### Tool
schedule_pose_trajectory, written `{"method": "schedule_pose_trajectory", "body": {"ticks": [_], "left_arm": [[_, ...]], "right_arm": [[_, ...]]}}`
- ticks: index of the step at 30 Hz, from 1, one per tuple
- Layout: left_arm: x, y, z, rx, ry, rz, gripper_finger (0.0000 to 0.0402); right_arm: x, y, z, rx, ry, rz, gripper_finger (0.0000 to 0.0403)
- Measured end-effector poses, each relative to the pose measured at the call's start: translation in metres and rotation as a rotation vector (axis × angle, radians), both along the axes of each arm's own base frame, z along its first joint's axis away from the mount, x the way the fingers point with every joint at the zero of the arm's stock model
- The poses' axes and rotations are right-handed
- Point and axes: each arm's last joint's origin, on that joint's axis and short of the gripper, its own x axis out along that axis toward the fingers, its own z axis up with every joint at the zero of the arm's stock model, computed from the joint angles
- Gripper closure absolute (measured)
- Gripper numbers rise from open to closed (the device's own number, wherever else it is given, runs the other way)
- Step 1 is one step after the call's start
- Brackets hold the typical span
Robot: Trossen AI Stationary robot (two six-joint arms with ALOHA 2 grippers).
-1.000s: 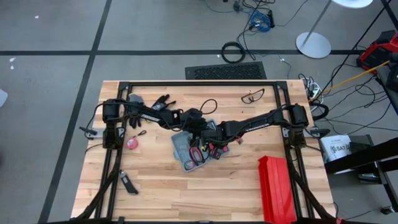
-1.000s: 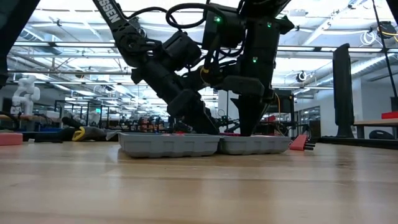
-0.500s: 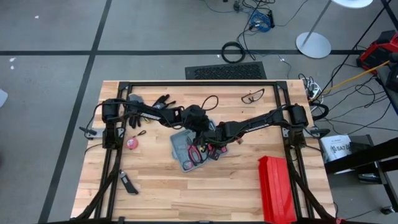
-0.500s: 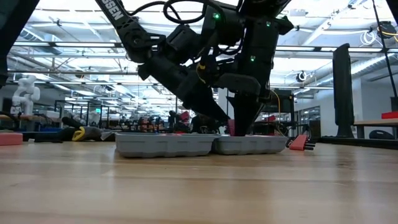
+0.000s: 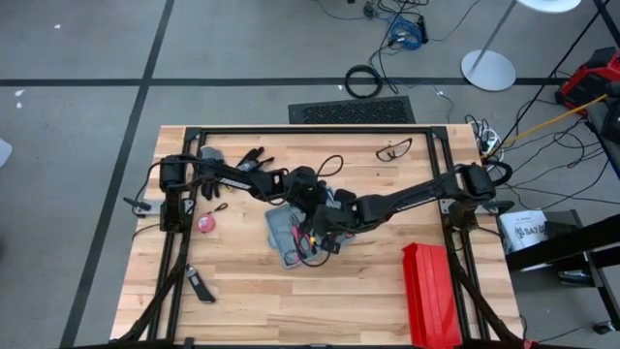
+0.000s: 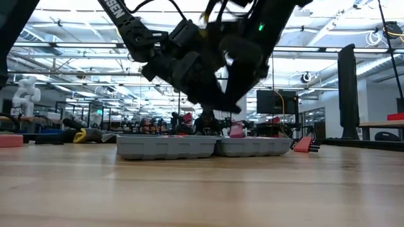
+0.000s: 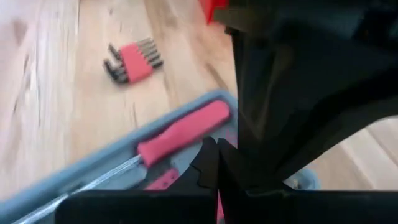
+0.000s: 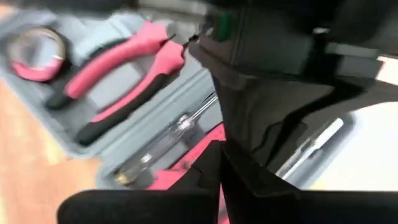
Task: Prefit tool cases
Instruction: Put the red terminal block into the gray prefit tools case
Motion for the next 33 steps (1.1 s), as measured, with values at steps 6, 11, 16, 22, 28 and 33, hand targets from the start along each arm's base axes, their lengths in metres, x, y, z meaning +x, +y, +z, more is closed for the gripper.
{"method": "schedule_pose_trajectory", "body": {"ticks": [6, 11, 16, 22, 28, 33], "left_arm": [[0.001, -0.012, 0.0, -0.029, 0.012, -0.032, 0.0401], [-0.001, -0.02, 0.002, -0.014, 0.027, -0.037, 0.0401], [-0.012, -0.015, 0.012, 0.091, 0.102, 0.023, 0.0401], [-0.027, -0.022, 0.008, 0.095, 0.264, -0.023, 0.0401], [-0.025, -0.039, 0.009, 0.089, 0.256, -0.065, 0.0401], [-0.023, -0.044, 0.009, 0.088, 0.239, -0.065, 0.0401]], "right_arm": [[-0.019, 0.015, 0.032, -0.052, -0.076, -0.056, 0.0402], [-0.028, 0.02, 0.037, 0.049, -0.059, -0.124, 0.0403], [-0.024, 0.026, 0.017, 0.138, 0.017, -0.176, 0.0403], [-0.02, 0.017, -0.014, 0.117, 0.143, -0.269, 0.0403], [-0.011, 0.008, -0.029, 0.106, 0.166, -0.257, 0.0403], [-0.008, 0.005, -0.041, 0.117, 0.2, -0.247, 0.0403]]}}
